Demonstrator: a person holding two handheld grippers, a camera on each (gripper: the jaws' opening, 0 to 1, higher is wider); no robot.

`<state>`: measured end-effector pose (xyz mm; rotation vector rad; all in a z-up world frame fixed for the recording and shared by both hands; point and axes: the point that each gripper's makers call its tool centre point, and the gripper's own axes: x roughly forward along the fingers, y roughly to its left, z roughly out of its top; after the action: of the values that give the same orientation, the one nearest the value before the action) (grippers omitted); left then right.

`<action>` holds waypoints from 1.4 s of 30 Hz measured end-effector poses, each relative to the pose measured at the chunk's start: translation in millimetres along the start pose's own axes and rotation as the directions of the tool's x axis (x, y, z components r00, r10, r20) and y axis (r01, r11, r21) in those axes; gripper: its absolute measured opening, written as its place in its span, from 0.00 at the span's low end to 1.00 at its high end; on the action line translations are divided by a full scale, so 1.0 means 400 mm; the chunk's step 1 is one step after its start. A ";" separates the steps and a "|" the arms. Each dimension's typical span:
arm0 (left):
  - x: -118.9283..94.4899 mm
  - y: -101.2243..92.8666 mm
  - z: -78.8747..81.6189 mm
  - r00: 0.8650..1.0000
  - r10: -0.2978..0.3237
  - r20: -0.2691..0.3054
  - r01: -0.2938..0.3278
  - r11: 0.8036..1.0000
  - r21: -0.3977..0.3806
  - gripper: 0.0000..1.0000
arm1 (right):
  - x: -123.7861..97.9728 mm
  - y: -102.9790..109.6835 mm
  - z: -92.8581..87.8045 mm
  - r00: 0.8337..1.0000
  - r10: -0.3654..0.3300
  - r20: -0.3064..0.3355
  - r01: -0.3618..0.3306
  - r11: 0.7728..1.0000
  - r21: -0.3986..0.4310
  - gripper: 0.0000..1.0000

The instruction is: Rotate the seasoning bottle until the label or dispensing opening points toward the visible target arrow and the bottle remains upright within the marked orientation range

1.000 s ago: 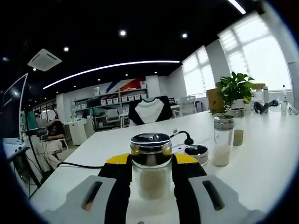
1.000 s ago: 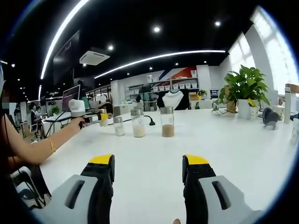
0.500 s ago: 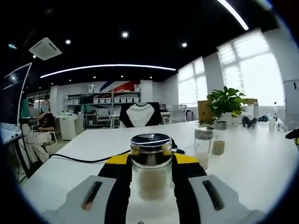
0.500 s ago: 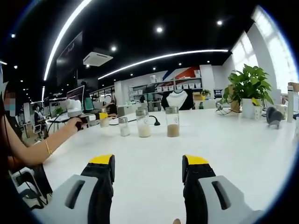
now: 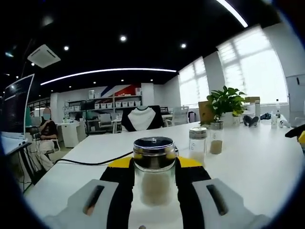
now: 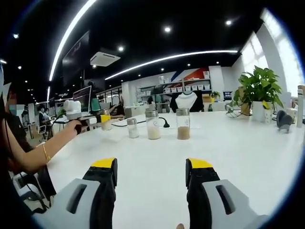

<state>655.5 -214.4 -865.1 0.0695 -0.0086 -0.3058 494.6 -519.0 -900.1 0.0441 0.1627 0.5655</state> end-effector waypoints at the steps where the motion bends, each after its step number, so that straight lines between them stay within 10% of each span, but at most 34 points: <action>1: -0.001 -0.002 -0.005 1.000 -0.003 -0.002 0.003 1.000 0.002 0.35 | 0.002 0.005 -0.003 1.000 0.011 -0.007 -0.011 1.000 -0.006 0.57; 42: -0.109 -0.232 -0.051 0.986 -0.158 0.043 0.162 0.984 -0.080 0.35 | -0.006 0.059 -0.042 0.994 0.101 -0.042 -0.102 0.995 -0.020 0.54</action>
<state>586.3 -288.4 -891.7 -0.0183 -0.0268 -0.4679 477.0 -500.4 -914.3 0.0194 0.1953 0.6697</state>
